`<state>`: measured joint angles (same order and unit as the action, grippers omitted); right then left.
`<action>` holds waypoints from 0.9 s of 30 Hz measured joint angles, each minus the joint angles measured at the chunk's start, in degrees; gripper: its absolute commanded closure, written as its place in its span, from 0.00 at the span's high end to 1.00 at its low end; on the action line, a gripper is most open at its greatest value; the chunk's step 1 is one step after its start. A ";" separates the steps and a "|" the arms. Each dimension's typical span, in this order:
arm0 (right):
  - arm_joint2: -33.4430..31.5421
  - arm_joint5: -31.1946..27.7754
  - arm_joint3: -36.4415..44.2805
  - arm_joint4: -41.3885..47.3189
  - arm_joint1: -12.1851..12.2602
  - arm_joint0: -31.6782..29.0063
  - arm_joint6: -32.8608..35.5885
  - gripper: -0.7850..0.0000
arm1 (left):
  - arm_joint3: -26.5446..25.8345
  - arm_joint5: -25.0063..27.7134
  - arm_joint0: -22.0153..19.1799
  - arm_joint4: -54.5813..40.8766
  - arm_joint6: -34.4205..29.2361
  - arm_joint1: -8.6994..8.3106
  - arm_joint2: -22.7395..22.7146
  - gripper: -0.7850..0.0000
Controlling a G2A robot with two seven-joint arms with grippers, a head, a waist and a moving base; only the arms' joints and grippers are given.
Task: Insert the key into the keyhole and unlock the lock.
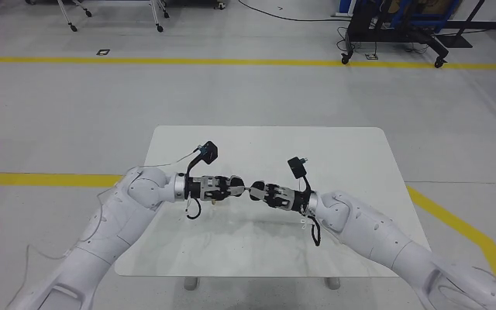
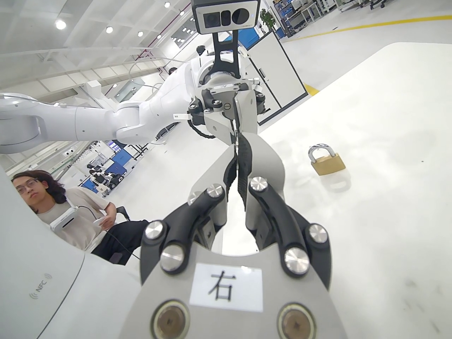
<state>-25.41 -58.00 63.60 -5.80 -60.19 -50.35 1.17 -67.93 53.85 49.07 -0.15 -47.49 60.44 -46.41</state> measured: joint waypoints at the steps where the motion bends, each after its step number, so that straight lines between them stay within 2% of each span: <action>1: -0.25 0.00 0.04 -0.12 0.00 -0.16 0.10 0.00 | 0.16 -0.59 -0.09 0.19 0.32 0.03 -0.05 1.00; 9: -3.26 0.00 -0.42 -2.70 0.46 -2.16 -0.87 0.00 | 2.14 -1.86 -0.62 0.17 2.67 -0.16 -1.77 1.00; 14: -7.04 0.00 -0.77 -6.75 1.99 -4.83 -3.92 0.00 | 2.94 -2.53 -0.54 1.03 4.25 -0.48 -3.21 1.00; 24: -8.31 0.00 -0.10 -7.47 2.56 -5.81 -4.72 0.00 | 2.89 -2.52 -0.53 1.00 4.20 -0.47 -3.17 1.00; 27: -8.31 0.00 -0.10 -7.47 2.56 -5.81 -4.72 0.00 | 0.37 -3.70 0.29 3.56 5.91 -0.79 -4.30 1.00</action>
<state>-33.71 -58.00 63.49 -13.27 -57.63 -56.16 -3.55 -67.56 50.15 49.36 3.41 -41.57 59.65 -50.71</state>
